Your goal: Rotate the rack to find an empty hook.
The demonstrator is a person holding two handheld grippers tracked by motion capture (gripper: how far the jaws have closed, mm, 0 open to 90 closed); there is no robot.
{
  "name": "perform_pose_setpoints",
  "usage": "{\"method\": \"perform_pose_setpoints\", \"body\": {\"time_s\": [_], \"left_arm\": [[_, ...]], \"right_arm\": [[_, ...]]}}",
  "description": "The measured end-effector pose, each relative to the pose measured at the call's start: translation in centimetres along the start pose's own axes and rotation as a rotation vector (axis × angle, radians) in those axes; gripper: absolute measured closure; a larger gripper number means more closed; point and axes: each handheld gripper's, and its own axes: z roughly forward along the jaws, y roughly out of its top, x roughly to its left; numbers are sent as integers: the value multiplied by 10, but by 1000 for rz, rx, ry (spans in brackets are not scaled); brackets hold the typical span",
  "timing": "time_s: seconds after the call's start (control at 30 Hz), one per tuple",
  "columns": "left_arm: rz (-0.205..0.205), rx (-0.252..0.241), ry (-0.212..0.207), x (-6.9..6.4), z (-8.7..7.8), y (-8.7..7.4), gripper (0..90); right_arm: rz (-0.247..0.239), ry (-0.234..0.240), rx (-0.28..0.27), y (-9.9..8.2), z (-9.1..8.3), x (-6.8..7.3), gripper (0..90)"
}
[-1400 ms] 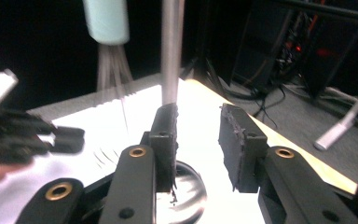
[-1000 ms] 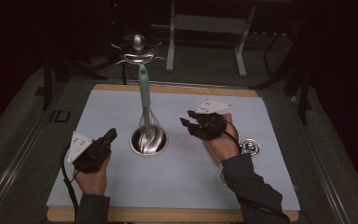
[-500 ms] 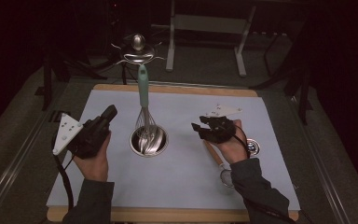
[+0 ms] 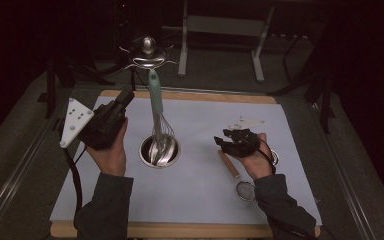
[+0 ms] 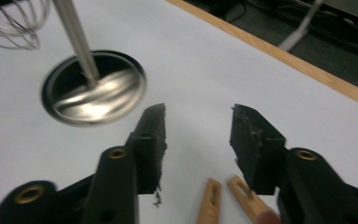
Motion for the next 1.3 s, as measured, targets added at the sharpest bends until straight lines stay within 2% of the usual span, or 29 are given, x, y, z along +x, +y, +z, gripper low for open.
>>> {"method": "perform_pose_setpoints", "body": {"time_s": [0.07, 0.17, 0.3, 0.4, 0.8, 0.93, 1.3], "left_arm": [[8, -16, 5, -1, 6, 8, 898], [8, -34, 14, 2, 10, 17, 898], [10, -40, 29, 7, 12, 24, 898], [28, -18, 37, 10, 16, 25, 898], [23, -2, 65, 23, 20, 26, 898], [43, 10, 80, 28, 24, 27, 898], [54, 31, 98, 39, 35, 32, 898]], "right_arm": [[-5, -16, 13, -5, -1, -2, 539], [-10, -12, 20, -10, -3, -5, 538], [13, -7, 16, -16, -4, -9, 535], [21, -7, 18, -18, -5, -11, 534], [21, -7, 24, -21, -5, -13, 534], [20, -7, 25, -22, -5, -13, 535], [20, -4, 25, -23, -4, -13, 540]]}}
